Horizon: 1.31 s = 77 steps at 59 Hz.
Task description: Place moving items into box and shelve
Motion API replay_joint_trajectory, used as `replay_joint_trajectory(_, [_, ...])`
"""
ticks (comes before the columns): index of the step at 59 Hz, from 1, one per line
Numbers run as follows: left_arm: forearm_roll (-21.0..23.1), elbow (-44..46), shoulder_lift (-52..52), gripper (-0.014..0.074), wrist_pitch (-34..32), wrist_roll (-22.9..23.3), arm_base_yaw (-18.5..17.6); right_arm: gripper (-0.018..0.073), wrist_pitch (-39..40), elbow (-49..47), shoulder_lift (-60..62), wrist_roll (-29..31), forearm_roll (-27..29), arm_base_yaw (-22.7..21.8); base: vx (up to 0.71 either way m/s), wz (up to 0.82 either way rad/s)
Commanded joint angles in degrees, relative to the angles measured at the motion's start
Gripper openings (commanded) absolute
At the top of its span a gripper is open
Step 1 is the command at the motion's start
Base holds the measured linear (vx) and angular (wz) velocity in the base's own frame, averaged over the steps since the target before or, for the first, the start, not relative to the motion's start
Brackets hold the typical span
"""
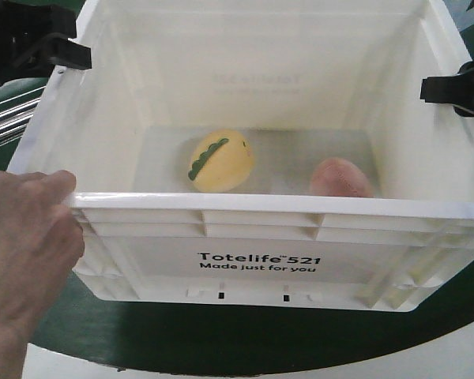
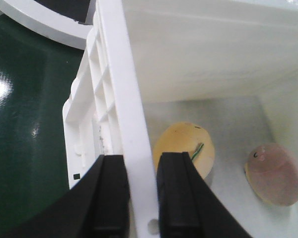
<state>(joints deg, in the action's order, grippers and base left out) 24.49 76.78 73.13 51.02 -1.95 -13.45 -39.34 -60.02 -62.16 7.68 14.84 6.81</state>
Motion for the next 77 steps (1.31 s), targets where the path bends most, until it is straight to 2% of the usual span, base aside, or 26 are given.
replay_joint_trajectory(1, [4.34,2.38,-2.09,-0.0006,-4.94,-0.66,-0.49,-0.0006,8.34,-2.64,1.46,0.22,2.45,-0.13,0.00,0.00])
replay_joint_trajectory(77, [4.34,2.38,-2.09,-0.0006,-4.94,-0.66,-0.49,-0.0006,7.98,-2.64,1.46,0.22,2.45,-0.13,0.00,0.00])
